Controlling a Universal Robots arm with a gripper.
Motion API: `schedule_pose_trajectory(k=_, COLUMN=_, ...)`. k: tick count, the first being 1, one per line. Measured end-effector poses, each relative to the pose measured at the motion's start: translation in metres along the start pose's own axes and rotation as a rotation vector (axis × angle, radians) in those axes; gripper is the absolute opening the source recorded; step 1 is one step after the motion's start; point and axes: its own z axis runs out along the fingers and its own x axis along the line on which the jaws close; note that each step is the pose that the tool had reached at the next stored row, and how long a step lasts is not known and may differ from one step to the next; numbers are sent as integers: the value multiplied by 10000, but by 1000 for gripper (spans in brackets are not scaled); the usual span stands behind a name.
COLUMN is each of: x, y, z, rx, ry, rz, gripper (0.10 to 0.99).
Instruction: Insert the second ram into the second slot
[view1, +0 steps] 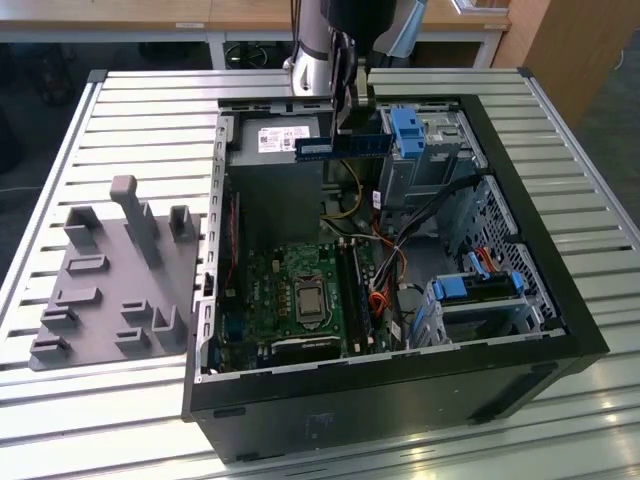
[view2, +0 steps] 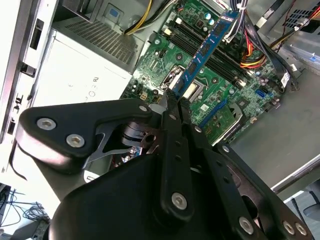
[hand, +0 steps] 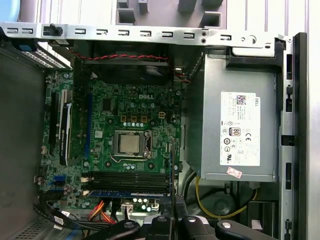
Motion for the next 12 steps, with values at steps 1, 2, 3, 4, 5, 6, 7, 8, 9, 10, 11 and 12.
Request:
schedule_pose_trajectory(k=1, x=1, y=0, z=0, rx=0, ry=0, rz=0, gripper=137)
schedule_pose_trajectory(k=2, x=3, y=0, z=0, rx=0, ry=0, rz=0, gripper=137)
schedule_pose_trajectory(k=3, x=5, y=0, z=0, rx=0, ry=0, rz=0, gripper=137)
schedule_pose_trajectory(k=4, x=8, y=0, z=0, rx=0, ry=1, rz=-1, gripper=137)
schedule_pose_trajectory(k=5, x=10, y=0, z=0, rx=0, ry=1, rz=0, gripper=137)
schedule_pose_trajectory(k=6, x=12, y=0, z=0, rx=0, ry=2, rz=0, gripper=137)
schedule_pose_trajectory(k=7, x=14, y=0, z=0, rx=0, ry=2, rz=0, gripper=137)
schedule_pose_trajectory(k=8, x=17, y=0, z=0, rx=0, ry=2, rz=0, gripper=137)
schedule_pose_trajectory(k=9, x=19, y=1, z=0, rx=0, ry=2, rz=0, gripper=137)
schedule_pose_trajectory(k=10, x=21, y=1, z=0, rx=0, ry=2, rz=0, gripper=137)
schedule_pose_trajectory(k=11, x=23, y=1, z=0, rx=0, ry=3, rz=0, gripper=137)
schedule_pose_trajectory(k=12, x=25, y=1, z=0, rx=0, ry=3, rz=0, gripper=137)
